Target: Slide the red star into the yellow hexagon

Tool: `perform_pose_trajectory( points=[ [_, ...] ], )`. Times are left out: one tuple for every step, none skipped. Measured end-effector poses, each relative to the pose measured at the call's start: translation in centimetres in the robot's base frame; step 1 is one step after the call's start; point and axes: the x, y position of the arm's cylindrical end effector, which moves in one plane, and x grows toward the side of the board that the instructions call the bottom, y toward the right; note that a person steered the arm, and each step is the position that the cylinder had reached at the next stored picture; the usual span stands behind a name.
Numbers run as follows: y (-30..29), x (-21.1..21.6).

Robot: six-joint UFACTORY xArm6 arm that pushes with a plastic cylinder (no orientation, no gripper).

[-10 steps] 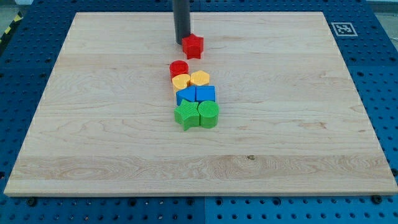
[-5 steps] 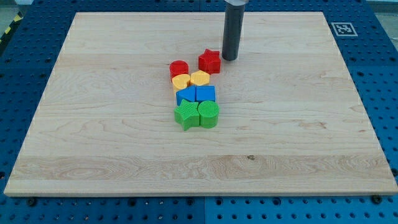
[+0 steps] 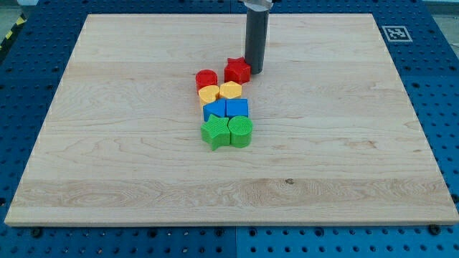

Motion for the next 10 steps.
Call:
perform_pose_trajectory(
  points=[
    [-0.7, -0.7],
    [-0.7, -6.2],
    [-2.2, -5.8],
    [-2.1, -5.0],
    [-2.1, -2.3],
    [-2.1, -1.4],
    [-2.1, 0.1],
    [-2.1, 0.1],
    [-2.1, 0.1],
    [-2.1, 0.1]
  ],
)
